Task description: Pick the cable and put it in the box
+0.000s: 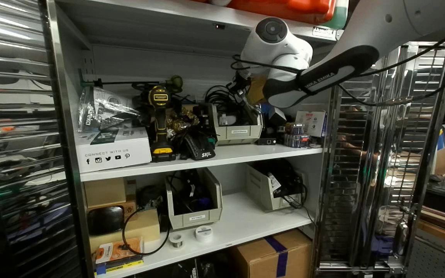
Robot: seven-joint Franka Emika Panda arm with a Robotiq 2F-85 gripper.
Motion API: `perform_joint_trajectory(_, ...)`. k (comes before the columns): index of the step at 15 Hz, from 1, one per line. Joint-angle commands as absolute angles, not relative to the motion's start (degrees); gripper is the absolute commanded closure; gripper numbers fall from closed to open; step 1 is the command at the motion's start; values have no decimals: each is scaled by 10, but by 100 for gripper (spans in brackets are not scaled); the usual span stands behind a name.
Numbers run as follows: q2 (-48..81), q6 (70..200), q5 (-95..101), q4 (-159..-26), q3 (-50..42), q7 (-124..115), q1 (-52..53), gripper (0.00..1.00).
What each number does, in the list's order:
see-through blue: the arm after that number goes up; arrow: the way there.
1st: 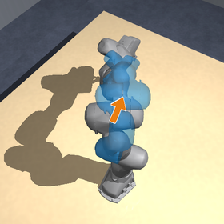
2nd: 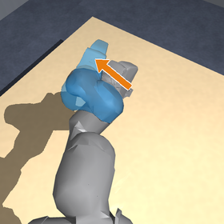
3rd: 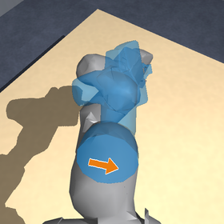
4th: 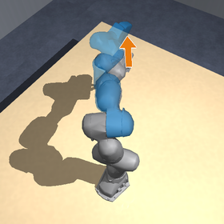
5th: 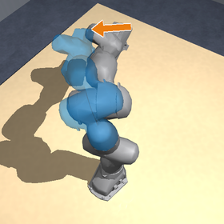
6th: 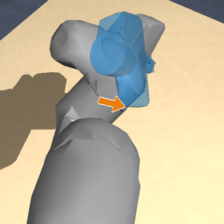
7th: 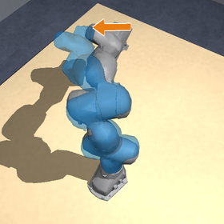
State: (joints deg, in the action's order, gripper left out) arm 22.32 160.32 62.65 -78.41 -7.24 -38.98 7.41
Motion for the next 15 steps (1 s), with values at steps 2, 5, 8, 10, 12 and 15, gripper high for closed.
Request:
perform_joint_trajectory(2, 328, 1620, 659, -642, -96, -481, 81, 82)
perform_joint_trajectory(5, 374, 1621, 647, -582, -92, -491, 78, 83)
perform_joint_trajectory(8, 413, 1614, 638, -528, -86, -487, 75, 83)
perform_joint_trajectory(10, 433, 1609, 628, -503, -81, -478, 70, 83)
perform_joint_trajectory(12, 443, 1592, 615, -492, -74, -460, 67, 82)
perform_joint_trajectory(15, 453, 1575, 605, -481, -71, -455, 66, 31)
